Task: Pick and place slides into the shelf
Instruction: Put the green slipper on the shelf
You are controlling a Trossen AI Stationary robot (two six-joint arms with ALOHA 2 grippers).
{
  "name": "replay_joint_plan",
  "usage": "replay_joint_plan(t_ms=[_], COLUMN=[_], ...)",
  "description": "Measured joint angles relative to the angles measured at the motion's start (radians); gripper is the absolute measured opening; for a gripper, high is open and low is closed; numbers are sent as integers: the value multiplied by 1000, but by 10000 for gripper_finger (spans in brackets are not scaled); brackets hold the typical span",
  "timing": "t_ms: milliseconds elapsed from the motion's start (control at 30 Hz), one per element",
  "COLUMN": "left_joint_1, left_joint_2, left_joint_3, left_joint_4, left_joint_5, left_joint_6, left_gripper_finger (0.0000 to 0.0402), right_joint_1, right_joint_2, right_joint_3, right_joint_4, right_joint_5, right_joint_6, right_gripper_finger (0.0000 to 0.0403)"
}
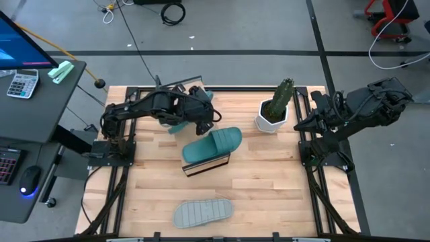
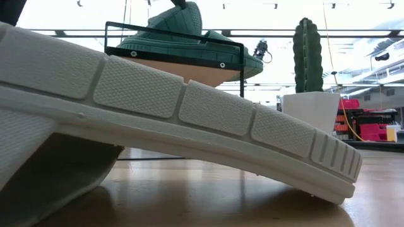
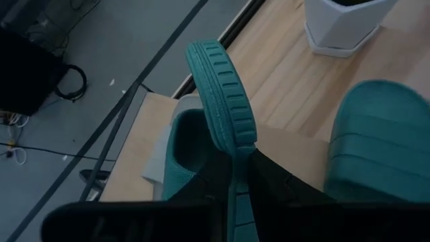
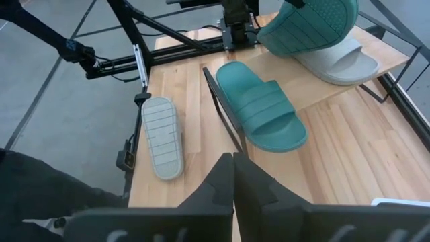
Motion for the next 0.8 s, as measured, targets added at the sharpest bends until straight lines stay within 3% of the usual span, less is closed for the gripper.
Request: replay_joint_plan(t_ms=[800], left_joint_1=[-14], left_joint_2=[101], left_joint_3=[0], left_joint_4=[48], left_joint_5=[-46], left_joint_6=[15], left_gripper_finger=[40], right_joint_1=[0], right_joint_2=[0], right_joint_3=[0], right_joint_4=[0], right_joint_5=[1], right_joint_6=[-6], right_gripper_finger=[2])
